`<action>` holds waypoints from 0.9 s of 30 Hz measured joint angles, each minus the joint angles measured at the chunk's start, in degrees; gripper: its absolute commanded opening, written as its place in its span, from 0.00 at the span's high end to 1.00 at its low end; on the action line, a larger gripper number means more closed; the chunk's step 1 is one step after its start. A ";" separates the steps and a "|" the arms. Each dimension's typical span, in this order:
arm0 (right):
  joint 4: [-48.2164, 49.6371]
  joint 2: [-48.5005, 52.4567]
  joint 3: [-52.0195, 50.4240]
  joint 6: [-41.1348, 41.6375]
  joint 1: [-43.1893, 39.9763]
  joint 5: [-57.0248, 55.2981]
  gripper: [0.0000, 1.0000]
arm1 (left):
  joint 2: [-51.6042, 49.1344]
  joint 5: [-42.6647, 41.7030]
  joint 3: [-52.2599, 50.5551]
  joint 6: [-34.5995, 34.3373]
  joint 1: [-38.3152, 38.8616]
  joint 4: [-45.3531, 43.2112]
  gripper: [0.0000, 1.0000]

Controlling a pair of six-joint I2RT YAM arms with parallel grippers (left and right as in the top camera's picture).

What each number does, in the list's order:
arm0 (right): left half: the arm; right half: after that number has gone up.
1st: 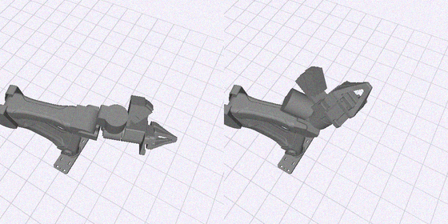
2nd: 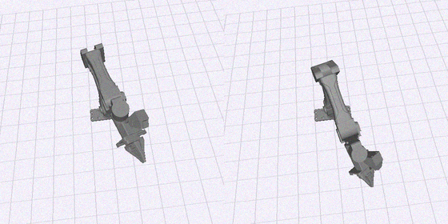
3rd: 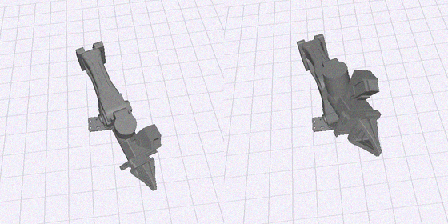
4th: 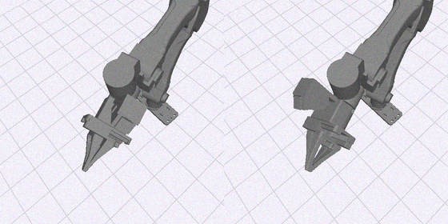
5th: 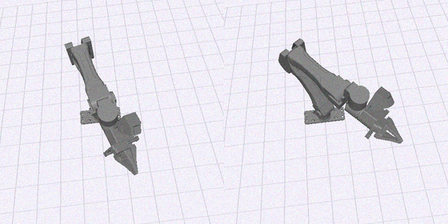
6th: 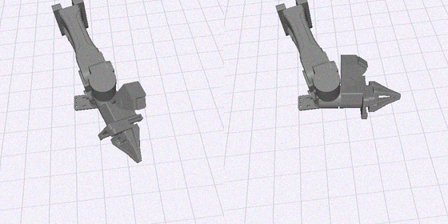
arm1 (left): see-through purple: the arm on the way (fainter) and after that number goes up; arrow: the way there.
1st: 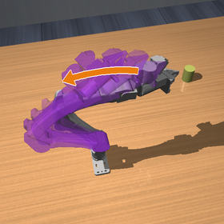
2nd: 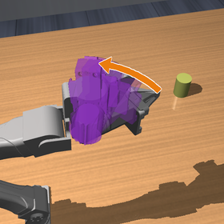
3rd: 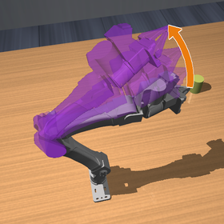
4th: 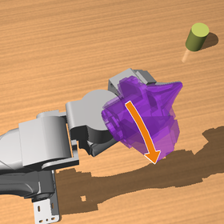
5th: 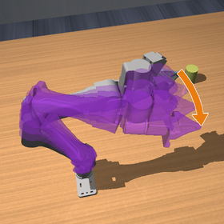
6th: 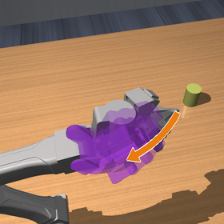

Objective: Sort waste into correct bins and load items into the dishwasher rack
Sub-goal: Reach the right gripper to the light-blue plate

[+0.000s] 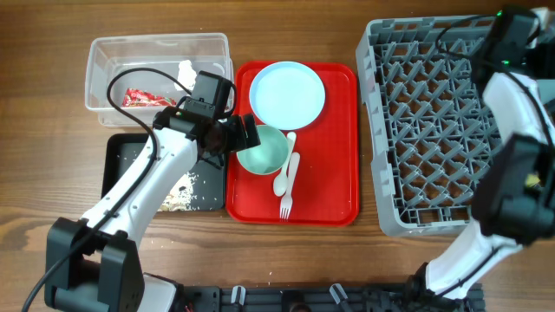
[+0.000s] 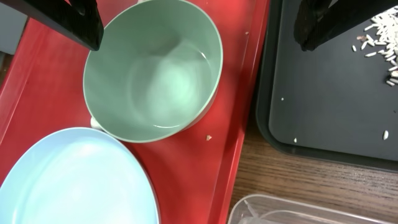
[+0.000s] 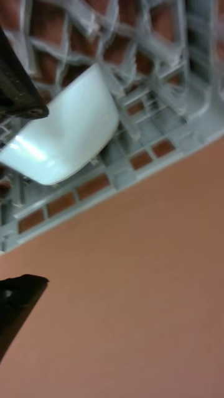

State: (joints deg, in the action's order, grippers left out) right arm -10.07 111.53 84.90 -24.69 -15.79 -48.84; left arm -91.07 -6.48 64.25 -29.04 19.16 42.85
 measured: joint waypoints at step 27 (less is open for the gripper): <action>-41.13 -11.37 0.09 33.20 41.29 64.46 0.30 | 13.51 9.68 0.00 -2.43 -19.10 16.35 0.00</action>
State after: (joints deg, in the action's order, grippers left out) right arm -51.20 100.16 84.99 8.51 25.50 15.62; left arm -77.56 3.20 64.25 -31.46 0.05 59.20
